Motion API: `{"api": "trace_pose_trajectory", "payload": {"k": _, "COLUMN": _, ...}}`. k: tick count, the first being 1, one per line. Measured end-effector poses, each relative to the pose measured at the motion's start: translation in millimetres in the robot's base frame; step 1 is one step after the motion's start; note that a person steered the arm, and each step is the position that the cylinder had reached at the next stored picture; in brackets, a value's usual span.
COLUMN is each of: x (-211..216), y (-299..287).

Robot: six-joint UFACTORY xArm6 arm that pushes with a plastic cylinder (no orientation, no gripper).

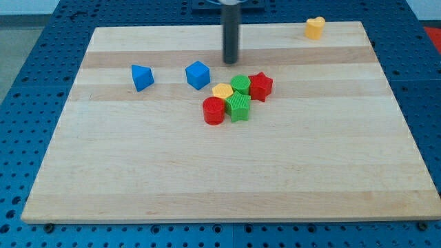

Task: Move the blue cube towards the top right

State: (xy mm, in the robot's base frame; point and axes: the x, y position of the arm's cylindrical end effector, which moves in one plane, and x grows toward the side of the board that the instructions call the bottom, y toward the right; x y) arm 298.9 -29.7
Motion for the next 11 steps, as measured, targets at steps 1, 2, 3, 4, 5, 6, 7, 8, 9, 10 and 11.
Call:
{"api": "trace_pose_trajectory", "payload": {"k": 1, "x": -10.1, "y": -61.0}}
{"api": "trace_pose_trajectory", "payload": {"k": 2, "x": 13.0, "y": -95.8}}
{"api": "trace_pose_trajectory", "payload": {"k": 3, "x": 68.2, "y": -101.1}}
{"api": "trace_pose_trajectory", "payload": {"k": 4, "x": 71.0, "y": -102.7}}
{"api": "trace_pose_trajectory", "payload": {"k": 5, "x": 67.1, "y": -49.3}}
{"api": "trace_pose_trajectory", "payload": {"k": 6, "x": 31.6, "y": -11.4}}
{"api": "trace_pose_trajectory", "payload": {"k": 7, "x": 6.1, "y": 50.5}}
{"api": "trace_pose_trajectory", "payload": {"k": 8, "x": 6.3, "y": 93.7}}
{"api": "trace_pose_trajectory", "payload": {"k": 9, "x": 6.3, "y": 90.2}}
{"api": "trace_pose_trajectory", "payload": {"k": 10, "x": 2.9, "y": 88.5}}
{"api": "trace_pose_trajectory", "payload": {"k": 11, "x": -8.4, "y": 101.7}}
